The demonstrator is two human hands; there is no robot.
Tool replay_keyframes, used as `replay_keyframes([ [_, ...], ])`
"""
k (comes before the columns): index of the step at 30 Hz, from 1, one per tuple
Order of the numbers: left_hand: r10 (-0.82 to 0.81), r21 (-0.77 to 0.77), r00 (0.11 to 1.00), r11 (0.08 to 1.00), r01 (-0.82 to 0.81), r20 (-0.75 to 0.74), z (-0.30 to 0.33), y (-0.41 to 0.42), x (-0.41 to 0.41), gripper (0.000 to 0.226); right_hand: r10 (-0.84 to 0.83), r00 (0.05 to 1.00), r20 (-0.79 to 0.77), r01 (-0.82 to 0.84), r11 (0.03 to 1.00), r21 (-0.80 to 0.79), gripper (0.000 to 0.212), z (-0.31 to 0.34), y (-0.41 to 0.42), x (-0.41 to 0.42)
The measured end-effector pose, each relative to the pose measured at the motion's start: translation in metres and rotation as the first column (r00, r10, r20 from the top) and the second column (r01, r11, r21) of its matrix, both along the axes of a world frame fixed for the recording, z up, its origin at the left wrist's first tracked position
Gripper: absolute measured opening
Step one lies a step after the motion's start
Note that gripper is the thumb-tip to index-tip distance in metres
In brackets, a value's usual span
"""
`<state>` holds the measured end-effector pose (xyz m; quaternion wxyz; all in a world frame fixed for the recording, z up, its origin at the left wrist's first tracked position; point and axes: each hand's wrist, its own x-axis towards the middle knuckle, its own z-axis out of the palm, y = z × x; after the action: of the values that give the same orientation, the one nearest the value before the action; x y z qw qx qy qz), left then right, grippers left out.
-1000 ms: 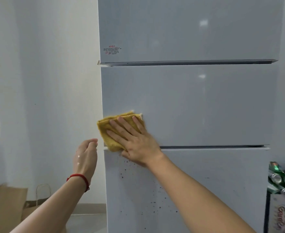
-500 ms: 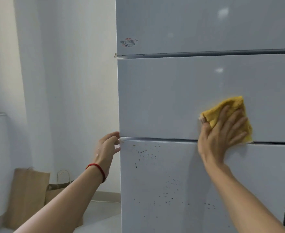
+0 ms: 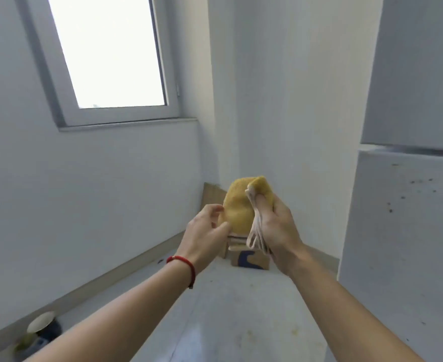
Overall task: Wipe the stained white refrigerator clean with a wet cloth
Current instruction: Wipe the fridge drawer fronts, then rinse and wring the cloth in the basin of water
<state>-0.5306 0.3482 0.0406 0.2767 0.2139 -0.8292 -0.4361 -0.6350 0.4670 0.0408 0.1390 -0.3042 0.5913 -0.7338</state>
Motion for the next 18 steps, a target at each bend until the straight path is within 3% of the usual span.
replay_keyframes([
  [1, 0.040, 0.109, 0.998, 0.993, -0.046, 0.054, -0.011, -0.016, 0.013, 0.056, 0.145, 0.970, 0.196, -0.138, 0.989, -0.050, 0.062, -0.016, -0.014, 0.013],
  [3, 0.105, 0.423, 0.988, 0.895, -0.145, 0.115, -0.032, -0.045, 0.041, 0.043, 0.299, 0.841, 0.452, -0.271, 0.954, -0.128, 0.061, -0.042, -0.037, 0.038],
  [5, 0.106, 0.663, 0.984, 0.728, -0.175, 0.143, -0.056, -0.075, 0.073, 0.034, 0.388, 0.720, 0.575, -0.342, 0.920, -0.191, 0.056, -0.076, -0.064, 0.061],
  [7, 0.100, 0.714, 0.987, 0.682, -0.158, 0.123, -0.084, -0.102, 0.108, 0.031, 0.457, 0.649, 0.608, -0.412, 0.883, -0.223, 0.058, -0.109, -0.091, 0.087],
  [9, 0.166, 0.639, 0.980, 0.743, -0.199, 0.113, -0.110, -0.126, 0.146, 0.024, 0.521, 0.602, 0.605, -0.484, 0.841, -0.243, 0.062, -0.138, -0.116, 0.115],
  [13, 0.340, 0.319, 0.931, 0.875, -0.364, 0.130, -0.147, -0.188, 0.234, 0.011, 0.608, 0.551, 0.572, -0.629, 0.753, -0.195, 0.060, -0.184, -0.180, 0.186],
  [16, 0.428, -0.093, 0.873, 0.904, -0.418, 0.233, -0.153, -0.238, 0.293, 0.007, 0.623, 0.598, 0.504, -0.690, 0.720, -0.071, 0.045, -0.197, -0.227, 0.237],
  [18, 0.500, -0.211, 0.821, 0.865, -0.456, 0.277, -0.152, -0.274, 0.334, 0.012, 0.620, 0.657, 0.430, -0.698, 0.715, 0.035, 0.037, -0.195, -0.263, 0.270],
])
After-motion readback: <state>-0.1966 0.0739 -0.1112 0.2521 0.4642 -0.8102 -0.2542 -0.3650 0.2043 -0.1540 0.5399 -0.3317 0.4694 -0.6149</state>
